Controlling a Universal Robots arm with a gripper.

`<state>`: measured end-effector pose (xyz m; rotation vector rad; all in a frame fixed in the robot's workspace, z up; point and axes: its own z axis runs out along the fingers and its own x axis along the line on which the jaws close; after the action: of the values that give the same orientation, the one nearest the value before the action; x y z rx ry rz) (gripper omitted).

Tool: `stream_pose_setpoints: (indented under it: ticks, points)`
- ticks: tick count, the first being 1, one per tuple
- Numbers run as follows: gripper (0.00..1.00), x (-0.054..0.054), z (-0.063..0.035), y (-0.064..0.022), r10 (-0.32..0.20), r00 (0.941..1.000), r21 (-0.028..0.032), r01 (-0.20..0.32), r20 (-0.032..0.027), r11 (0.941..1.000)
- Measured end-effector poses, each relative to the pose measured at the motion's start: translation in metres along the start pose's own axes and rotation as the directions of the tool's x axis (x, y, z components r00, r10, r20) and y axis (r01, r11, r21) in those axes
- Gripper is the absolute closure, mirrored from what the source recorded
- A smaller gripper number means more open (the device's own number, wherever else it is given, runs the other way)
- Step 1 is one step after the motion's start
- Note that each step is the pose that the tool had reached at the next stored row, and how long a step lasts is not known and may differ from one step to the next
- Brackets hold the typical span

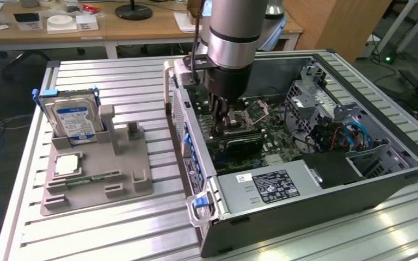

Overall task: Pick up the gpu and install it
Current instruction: 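Press down on the gpu until it lock into place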

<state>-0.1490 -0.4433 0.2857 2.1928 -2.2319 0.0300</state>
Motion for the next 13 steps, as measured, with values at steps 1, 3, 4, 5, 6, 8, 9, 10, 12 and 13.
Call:
stream_pose_setpoints:
  ticks: [1, 3, 4, 5, 6, 8, 9, 10, 12, 13]
  points:
    - [0.90, 0.000, -0.0001, 0.0016, 0.000, 1.0000, -0.0001, 0.000, -0.0001, 1.0000]
    - [0.90, 0.000, -0.0002, 0.0058, 0.000, 1.0000, -0.0001, 0.000, -0.0003, 1.0000]
    - [0.90, 0.000, -0.0002, 0.0080, 0.000, 1.0000, -0.0001, 0.000, -0.0003, 1.0000]
    - [0.90, 0.000, -0.0003, 0.0101, 0.000, 1.0000, -0.0001, 0.000, -0.0004, 1.0000]
    - [0.90, -0.001, -0.0003, 0.0117, 0.000, 1.0000, -0.0001, 0.000, -0.0004, 1.0000]
    - [0.90, 0.000, -0.0003, 0.0147, 0.000, 1.0000, -0.0001, 0.000, -0.0005, 1.0000]
    - [0.90, 0.000, -0.0002, 0.0162, 0.000, 1.0000, 0.0000, 0.000, -0.0004, 1.0000]
    - [0.90, 0.000, -0.0002, 0.0180, 0.000, 1.0000, 0.0000, 0.000, -0.0004, 1.0000]
    - [0.90, 0.000, -0.0001, 0.0228, 0.000, 1.0000, 0.0000, 0.000, -0.0004, 1.0000]
    - [0.90, 0.000, 0.0000, 0.0247, 0.000, 1.0000, 0.0000, 0.000, -0.0003, 1.0000]
